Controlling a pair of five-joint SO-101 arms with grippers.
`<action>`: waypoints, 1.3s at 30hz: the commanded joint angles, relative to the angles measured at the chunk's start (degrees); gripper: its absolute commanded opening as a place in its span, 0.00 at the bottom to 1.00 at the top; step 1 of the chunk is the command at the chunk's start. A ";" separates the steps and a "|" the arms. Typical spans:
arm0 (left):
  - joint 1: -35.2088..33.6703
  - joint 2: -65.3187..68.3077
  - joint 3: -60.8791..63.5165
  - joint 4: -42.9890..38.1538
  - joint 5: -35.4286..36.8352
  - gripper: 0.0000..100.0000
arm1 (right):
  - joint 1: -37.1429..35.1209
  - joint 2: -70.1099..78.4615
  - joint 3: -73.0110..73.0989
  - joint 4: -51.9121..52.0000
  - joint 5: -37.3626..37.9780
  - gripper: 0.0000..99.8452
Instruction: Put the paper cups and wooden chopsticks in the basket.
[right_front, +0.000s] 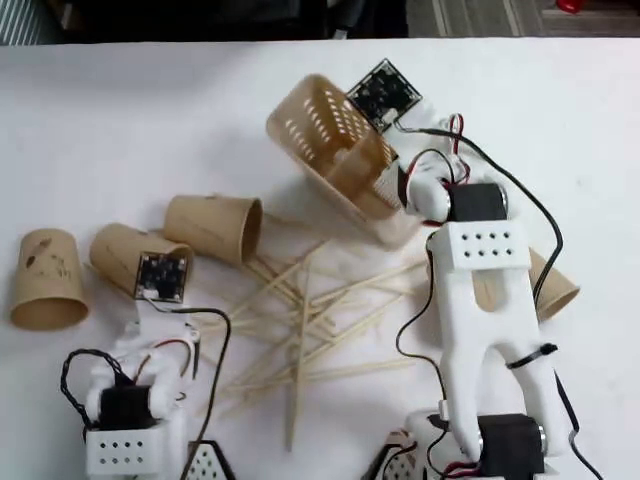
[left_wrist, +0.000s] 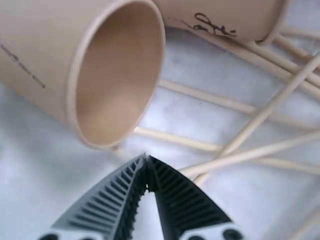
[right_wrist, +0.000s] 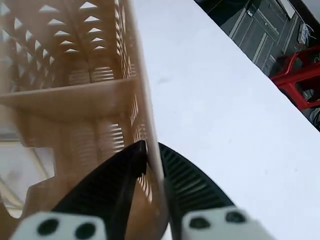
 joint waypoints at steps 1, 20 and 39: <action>-0.31 0.31 -0.18 0.26 -0.35 0.03 | 1.36 -0.48 -3.34 -2.42 -1.58 0.02; -0.31 0.31 -0.18 0.26 -0.35 0.03 | 1.36 -3.03 -11.69 6.20 -10.55 0.28; -0.31 0.31 -0.18 0.26 -0.35 0.03 | -7.78 6.81 -18.99 19.47 -15.47 0.28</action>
